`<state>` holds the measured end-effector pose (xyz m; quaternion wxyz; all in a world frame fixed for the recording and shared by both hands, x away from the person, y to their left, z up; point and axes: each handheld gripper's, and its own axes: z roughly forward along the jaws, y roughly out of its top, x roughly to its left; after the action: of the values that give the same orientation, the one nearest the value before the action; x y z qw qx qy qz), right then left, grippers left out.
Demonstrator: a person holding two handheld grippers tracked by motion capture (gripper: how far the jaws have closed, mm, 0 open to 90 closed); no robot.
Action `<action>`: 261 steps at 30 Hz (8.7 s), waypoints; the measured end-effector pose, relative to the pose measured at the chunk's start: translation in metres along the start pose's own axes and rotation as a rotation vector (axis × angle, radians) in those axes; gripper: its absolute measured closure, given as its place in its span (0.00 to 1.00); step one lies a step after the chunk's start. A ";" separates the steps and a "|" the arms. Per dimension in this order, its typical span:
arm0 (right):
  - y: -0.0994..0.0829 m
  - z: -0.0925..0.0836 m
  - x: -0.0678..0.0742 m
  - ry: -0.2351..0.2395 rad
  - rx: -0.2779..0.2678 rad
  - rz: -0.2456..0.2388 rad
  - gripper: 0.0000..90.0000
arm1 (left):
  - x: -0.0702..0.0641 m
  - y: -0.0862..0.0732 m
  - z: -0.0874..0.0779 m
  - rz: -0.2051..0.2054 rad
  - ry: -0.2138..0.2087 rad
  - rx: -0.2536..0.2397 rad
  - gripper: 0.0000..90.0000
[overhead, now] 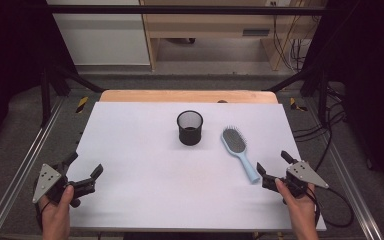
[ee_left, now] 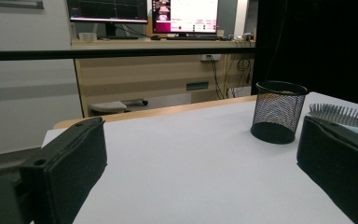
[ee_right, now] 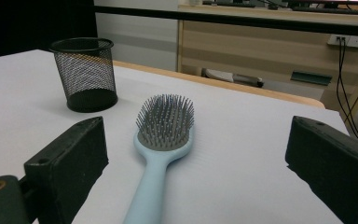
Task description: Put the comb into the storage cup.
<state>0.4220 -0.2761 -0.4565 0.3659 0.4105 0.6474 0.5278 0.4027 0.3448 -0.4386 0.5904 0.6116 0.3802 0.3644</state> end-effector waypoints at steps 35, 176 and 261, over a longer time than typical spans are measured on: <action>0.010 0.019 0.060 0.131 0.257 -0.059 0.95 | -0.008 0.000 0.002 0.014 -0.019 0.015 0.02; 0.029 0.104 -0.028 0.130 0.684 0.006 0.39 | -0.010 -0.003 0.002 -0.002 -0.018 0.038 0.02; 0.026 0.061 0.019 0.109 0.463 -0.083 0.77 | -0.020 -0.001 0.010 0.004 -0.036 0.046 0.02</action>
<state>0.4734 -0.2324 -0.4427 0.2479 0.4276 0.7862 0.3710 0.4024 0.3223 -0.4403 0.5824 0.6321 0.3765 0.3457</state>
